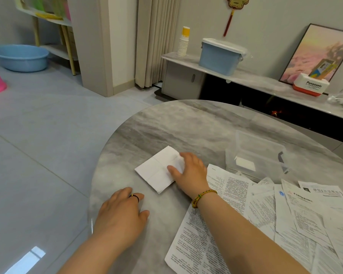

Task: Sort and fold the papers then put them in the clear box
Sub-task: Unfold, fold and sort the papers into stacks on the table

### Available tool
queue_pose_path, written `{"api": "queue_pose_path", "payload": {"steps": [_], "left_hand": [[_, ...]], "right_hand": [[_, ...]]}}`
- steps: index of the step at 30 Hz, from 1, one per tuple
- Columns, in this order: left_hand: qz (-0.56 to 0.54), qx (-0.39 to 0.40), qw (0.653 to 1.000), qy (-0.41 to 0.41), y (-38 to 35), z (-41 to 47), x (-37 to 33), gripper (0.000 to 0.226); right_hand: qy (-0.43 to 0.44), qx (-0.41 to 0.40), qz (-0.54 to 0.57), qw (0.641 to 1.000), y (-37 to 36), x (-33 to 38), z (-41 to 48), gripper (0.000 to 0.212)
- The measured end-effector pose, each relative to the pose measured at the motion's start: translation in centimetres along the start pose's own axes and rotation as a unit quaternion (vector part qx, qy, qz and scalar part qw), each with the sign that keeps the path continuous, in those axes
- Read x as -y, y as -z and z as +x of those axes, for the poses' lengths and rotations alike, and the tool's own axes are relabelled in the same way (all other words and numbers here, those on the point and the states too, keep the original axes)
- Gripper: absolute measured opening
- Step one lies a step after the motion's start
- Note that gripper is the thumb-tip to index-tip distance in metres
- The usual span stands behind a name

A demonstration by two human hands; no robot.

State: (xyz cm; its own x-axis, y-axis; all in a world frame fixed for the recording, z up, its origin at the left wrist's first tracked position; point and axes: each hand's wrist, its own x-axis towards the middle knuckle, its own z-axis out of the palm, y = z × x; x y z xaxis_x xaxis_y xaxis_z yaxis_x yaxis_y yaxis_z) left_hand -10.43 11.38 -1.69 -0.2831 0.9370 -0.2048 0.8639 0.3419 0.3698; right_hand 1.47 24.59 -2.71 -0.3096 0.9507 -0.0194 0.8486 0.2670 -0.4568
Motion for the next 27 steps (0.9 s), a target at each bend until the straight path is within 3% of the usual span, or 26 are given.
{"api": "queue_pose_path", "payload": {"steps": [3,8,16,19,23,27], "left_hand": [[-0.002,0.0,1.0,0.001,0.0,0.1,0.0,0.05],[0.005,-0.005,1.0,-0.003,0.0,0.1,-0.1,0.051],[0.014,-0.017,1.0,-0.01,0.0,0.0,-0.1,0.051],[0.016,-0.022,1.0,-0.011,0.0,0.0,-0.1,0.051],[-0.002,-0.031,0.999,-0.008,0.1,0.1,-0.1,0.048],[-0.114,-0.11,0.987,0.015,0.6,0.3,-0.4,0.036]], "right_hand": [[-0.088,-0.009,0.055,0.995,0.6,0.0,0.4,0.071],[-0.123,0.02,0.026,0.992,0.6,-0.3,0.2,0.074],[-0.152,0.045,0.044,0.986,0.9,-0.4,0.8,0.034],[-0.168,0.039,0.075,0.982,1.1,-0.4,1.0,0.005],[-0.176,0.021,0.136,0.975,1.1,-0.8,1.3,0.026],[-0.141,-0.009,0.305,0.942,3.0,-1.0,1.0,0.032]]}}
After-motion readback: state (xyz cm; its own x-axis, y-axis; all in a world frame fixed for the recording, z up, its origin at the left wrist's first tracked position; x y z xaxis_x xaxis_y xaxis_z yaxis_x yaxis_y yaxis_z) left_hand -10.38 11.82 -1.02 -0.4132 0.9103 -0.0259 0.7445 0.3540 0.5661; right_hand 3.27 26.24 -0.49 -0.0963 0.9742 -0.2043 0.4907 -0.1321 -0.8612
